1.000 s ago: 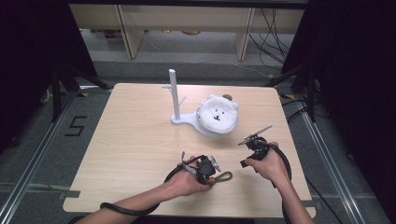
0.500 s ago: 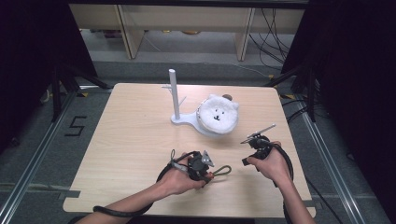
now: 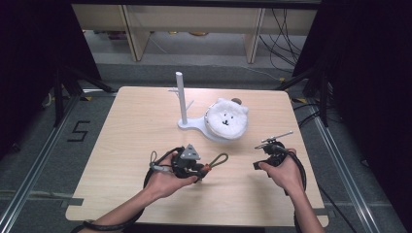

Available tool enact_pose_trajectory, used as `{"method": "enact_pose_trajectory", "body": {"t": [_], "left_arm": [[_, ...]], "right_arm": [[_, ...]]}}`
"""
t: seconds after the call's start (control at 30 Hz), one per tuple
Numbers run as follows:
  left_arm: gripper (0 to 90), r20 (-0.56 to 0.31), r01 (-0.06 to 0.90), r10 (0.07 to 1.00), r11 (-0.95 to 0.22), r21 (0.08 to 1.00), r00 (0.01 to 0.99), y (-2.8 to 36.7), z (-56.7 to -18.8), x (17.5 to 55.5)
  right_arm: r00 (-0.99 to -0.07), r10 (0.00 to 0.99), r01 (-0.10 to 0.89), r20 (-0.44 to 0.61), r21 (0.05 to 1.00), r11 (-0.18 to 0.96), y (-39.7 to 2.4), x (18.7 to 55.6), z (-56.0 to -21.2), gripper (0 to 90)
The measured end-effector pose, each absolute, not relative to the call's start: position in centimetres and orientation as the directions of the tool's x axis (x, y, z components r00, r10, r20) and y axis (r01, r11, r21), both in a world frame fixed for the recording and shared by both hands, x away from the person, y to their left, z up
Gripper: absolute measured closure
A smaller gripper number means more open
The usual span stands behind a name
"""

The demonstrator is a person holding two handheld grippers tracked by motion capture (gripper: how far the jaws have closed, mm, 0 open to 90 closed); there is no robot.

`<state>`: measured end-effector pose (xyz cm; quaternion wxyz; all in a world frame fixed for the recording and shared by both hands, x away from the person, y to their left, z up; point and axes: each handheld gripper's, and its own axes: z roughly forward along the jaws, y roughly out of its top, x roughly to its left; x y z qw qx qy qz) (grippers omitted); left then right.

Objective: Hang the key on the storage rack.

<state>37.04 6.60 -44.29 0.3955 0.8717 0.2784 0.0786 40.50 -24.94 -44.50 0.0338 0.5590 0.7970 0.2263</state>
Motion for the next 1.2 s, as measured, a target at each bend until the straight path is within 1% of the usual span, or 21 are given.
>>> {"method": "enact_pose_trajectory", "body": {"t": [0.07, 0.1, 0.13, 0.2, 0.3, 0.47, 0.53, 0.57, 0.63, 0.67, 0.7, 0.77, 0.8, 0.9, 0.93, 1.03, 1.07, 1.13, 1.2], "left_arm": [[69.0, -0.089, 0.43, 0.563, -0.511, 0.744, 0.822, 7.4, -44.0, 37.2], [69.0, -0.091, 0.435, 0.574, -0.496, 0.752, 0.814, 7.7, -43.8, 37.3], [69.0, -0.09, 0.433, 0.582, -0.483, 0.761, 0.808, 8.1, -43.7, 37.3], [69.1, -0.093, 0.438, 0.603, -0.456, 0.775, 0.792, 8.7, -43.5, 37.4], [69.1, -0.095, 0.437, 0.625, -0.421, 0.795, 0.775, 9.6, -43.1, 37.6], [69.1, -0.101, 0.431, 0.655, -0.365, 0.825, 0.749, 10.8, -42.6, 37.9], [69.1, -0.117, 0.436, 0.673, -0.327, 0.839, 0.73, 11.1, -42.5, 38.0], [69.1, -0.112, 0.433, 0.676, -0.326, 0.84, 0.728, 11.4, -42.3, 38.1], [69.0, -0.128, 0.439, 0.684, -0.303, 0.846, 0.718, 11.7, -42.1, 38.3], [69.0, -0.129, 0.437, 0.693, -0.289, 0.852, 0.709, 11.9, -42.0, 38.4], [69.1, -0.126, 0.436, 0.695, -0.29, 0.852, 0.708, 12.2, -41.9, 38.5], [69.0, -0.131, 0.434, 0.711, -0.263, 0.862, 0.69, 12.5, -41.8, 38.7], [69.0, -0.134, 0.434, 0.711, -0.258, 0.863, 0.69, 12.7, -41.7, 38.8], [69.1, -0.13, 0.428, 0.727, -0.241, 0.871, 0.674, 13.3, -41.5, 39.0], [69.1, -0.128, 0.425, 0.732, -0.237, 0.873, 0.67, 13.4, -41.5, 39.0], [69.1, -0.122, 0.421, 0.746, -0.226, 0.878, 0.654, 13.9, -41.3, 39.2], [69.2, -0.121, 0.416, 0.747, -0.221, 0.882, 0.654, 14.0, -41.2, 39.3], [69.2, -0.123, 0.414, 0.756, -0.209, 0.886, 0.643, 14.2, -41.1, 39.4], [69.3, -0.122, 0.41, 0.764, -0.197, 0.891, 0.633, 14.5, -41.0, 39.6]], "right_arm": [[-0.406, 0.891, 0.849, 0.201, 0.443, 0.287, -25.2, 40.5, -44.7, 80.6], [-0.36, 0.904, 0.873, 0.23, 0.426, 0.239, -25.0, 40.2, -44.6, 80.3], [-0.382, 0.9, 0.857, 0.209, 0.443, 0.261, -25.2, 40.3, -44.7, 79.9], [-0.366, 0.906, 0.857, 0.211, 0.455, 0.24, -25.3, 40.3, -44.8, 79.1], [-0.401, 0.893, 0.827, 0.204, 0.499, 0.257, -25.7, 40.1, -45.0, 78.5], [-0.406, 0.889, 0.819, 0.214, 0.516, 0.25, -25.9, 40.0, -45.4, 78.1], [-0.401, 0.888, 0.82, 0.225, 0.521, 0.238, -25.9, 39.9, -45.4, 77.9], [-0.393, 0.897, 0.815, 0.202, 0.528, 0.238, -25.9, 39.8, -45.4, 77.6], [-0.384, 0.898, 0.817, 0.214, 0.532, 0.223, -25.8, 39.7, -45.4, 77.0], [-0.398, 0.891, 0.809, 0.218, 0.541, 0.229, -25.9, 39.8, -45.5, 76.8], [-0.405, 0.893, 0.799, 0.197, 0.551, 0.241, -26.0, 39.7, -45.6, 76.7], [-0.397, 0.891, 0.803, 0.219, 0.554, 0.222, -25.9, 39.7, -45.7, 76.5], [-0.42, 0.884, 0.79, 0.204, 0.561, 0.246, -26.1, 39.7, -45.8, 76.6], [-0.41, 0.883, 0.8, 0.231, 0.557, 0.225, -25.9, 39.6, -45.8, 76.5], [-0.407, 0.887, 0.797, 0.218, 0.559, 0.228, -25.9, 39.6, -45.9, 76.5], [-0.407, 0.885, 0.797, 0.226, 0.562, 0.223, -25.9, 39.5, -46.1, 76.5], [-0.401, 0.89, 0.797, 0.215, 0.562, 0.223, -25.8, 39.5, -46.1, 76.5], [-0.379, 0.894, 0.81, 0.24, 0.552, 0.195, -25.6, 39.3, -46.0, 76.5], [-0.392, 0.888, 0.805, 0.241, 0.558, 0.203, -25.7, 39.3, -46.0, 76.5]]}}
